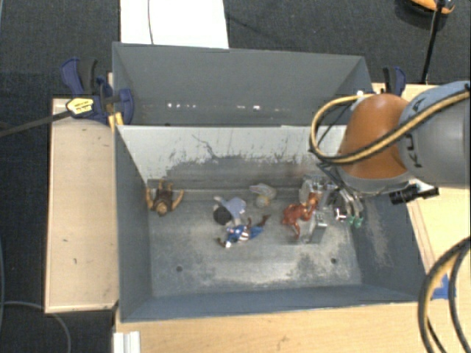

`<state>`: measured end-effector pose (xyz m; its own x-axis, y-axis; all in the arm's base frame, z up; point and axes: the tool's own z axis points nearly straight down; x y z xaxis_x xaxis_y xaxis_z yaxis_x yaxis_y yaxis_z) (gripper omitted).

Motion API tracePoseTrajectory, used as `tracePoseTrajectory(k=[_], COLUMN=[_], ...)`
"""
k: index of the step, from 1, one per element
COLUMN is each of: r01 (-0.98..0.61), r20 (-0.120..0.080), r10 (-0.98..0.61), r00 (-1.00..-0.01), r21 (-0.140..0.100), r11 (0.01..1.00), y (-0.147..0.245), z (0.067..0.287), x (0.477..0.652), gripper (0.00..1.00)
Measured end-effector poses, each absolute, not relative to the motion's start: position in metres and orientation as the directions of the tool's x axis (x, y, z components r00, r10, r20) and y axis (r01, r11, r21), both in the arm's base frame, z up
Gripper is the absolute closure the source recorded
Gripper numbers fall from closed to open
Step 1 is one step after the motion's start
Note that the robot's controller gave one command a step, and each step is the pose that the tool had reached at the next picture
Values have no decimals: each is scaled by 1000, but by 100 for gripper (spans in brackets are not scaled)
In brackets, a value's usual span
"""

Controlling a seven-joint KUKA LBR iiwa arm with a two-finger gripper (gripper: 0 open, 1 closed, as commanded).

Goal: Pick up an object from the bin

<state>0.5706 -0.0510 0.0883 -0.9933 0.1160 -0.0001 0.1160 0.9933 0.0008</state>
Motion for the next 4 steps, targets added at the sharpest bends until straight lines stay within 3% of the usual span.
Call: tracePoseTrajectory(k=[1, 3, 4], r01=[429, 108, 218], r20=[-6, -10, -12], r10=[429, 108, 218], r00=[-903, -994, -976], r21=[6, 2, 3], r11=[903, 994, 976], y=[-63, -55, -50], z=[85, 122, 132], x=[570, 576, 573], gripper=[0, 0, 0])
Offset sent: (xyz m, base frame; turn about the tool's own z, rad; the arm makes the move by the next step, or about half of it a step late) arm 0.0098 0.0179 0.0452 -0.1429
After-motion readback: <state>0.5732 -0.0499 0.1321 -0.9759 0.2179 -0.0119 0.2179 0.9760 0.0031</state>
